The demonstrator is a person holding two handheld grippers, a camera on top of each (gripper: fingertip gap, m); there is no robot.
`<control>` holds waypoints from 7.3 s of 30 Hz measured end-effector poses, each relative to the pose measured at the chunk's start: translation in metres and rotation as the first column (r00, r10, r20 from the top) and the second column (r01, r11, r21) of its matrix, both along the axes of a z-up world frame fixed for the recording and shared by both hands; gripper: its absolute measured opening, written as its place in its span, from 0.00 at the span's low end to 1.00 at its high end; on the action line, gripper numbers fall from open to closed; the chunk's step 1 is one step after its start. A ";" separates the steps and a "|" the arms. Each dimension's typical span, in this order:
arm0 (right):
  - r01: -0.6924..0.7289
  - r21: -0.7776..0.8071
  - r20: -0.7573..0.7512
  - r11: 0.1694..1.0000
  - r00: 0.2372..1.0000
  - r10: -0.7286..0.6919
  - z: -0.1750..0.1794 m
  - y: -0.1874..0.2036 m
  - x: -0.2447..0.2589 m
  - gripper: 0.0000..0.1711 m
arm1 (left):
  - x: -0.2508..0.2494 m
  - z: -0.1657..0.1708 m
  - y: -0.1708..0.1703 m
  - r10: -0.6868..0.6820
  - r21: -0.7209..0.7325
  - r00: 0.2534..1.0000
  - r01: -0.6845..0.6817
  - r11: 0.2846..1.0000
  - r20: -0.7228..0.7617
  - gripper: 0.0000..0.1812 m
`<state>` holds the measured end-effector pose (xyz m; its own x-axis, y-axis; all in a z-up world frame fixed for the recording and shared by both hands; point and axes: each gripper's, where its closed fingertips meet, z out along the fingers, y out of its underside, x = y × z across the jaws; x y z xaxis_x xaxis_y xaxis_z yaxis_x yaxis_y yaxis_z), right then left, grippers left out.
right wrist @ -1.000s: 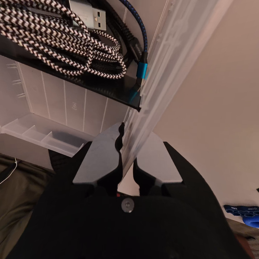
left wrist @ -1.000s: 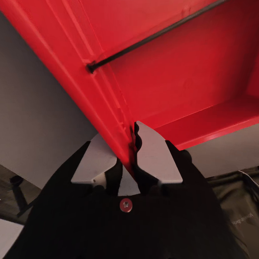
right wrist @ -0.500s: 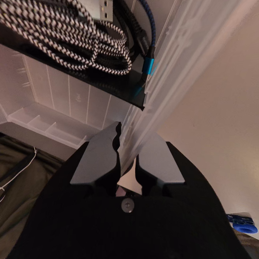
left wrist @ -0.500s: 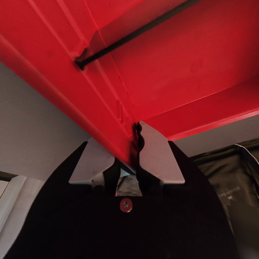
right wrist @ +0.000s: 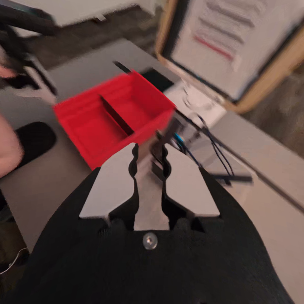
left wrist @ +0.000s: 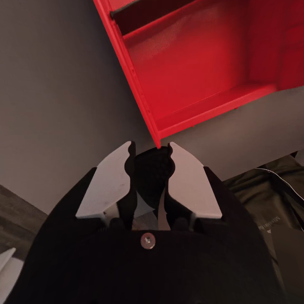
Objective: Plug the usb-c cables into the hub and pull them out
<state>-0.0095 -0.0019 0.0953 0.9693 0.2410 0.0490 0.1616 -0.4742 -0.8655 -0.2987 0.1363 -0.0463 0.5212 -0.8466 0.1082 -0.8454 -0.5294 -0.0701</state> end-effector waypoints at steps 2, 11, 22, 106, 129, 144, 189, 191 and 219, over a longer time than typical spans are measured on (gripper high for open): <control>-0.200 0.113 0.032 0.973 0.980 0.197 0.000 0.009 -0.059 0.28 | -0.001 0.016 -0.006 -0.032 0.070 0.998 0.028 0.997 0.060 0.19; -0.181 -0.548 -0.068 0.817 0.983 0.171 -0.138 0.070 -0.102 0.26 | 0.005 0.043 -0.030 -0.184 0.221 0.974 0.152 0.963 0.134 0.19; 0.055 -0.826 0.010 0.561 0.996 -0.084 -0.204 0.083 -0.089 0.36 | 0.007 0.052 -0.041 -0.265 0.269 0.950 0.215 0.939 0.166 0.19; 0.361 -0.852 -0.088 0.380 0.616 -0.783 -0.234 -0.171 0.254 0.03 | 0.041 -0.034 0.083 0.288 -0.427 0.889 -0.120 0.896 0.357 0.11; 0.367 -0.830 0.034 0.420 0.785 -0.619 -0.228 -0.148 0.250 0.03 | -0.076 -0.033 0.080 0.561 -0.461 0.779 -0.403 0.790 0.280 0.10; 0.344 -0.843 0.016 0.412 0.783 -0.622 -0.231 -0.155 0.246 0.04 | -0.084 -0.039 0.130 0.725 -0.501 0.595 -0.536 0.679 0.347 0.17; 0.357 -0.820 0.001 0.448 0.783 -0.622 -0.233 -0.162 0.248 0.21 | -0.099 -0.010 0.148 0.767 -0.445 0.413 -0.638 0.628 0.491 0.16; 0.386 -0.790 -0.001 0.477 0.777 -0.630 -0.225 -0.158 0.252 0.21 | -0.101 0.014 0.156 0.709 -0.397 0.373 -0.631 0.667 0.599 0.17; 0.066 0.813 0.070 0.578 0.975 -0.210 0.141 -0.051 0.078 0.35 | -0.065 0.035 0.200 -0.024 0.545 0.772 -0.425 0.723 0.635 0.35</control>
<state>0.0682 -0.0527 0.2365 0.9507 -0.1028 0.2925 0.3094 0.3746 -0.8740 -0.3636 0.3367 -0.0117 0.7114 -0.6992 -0.0709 -0.3949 -0.3142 -0.8633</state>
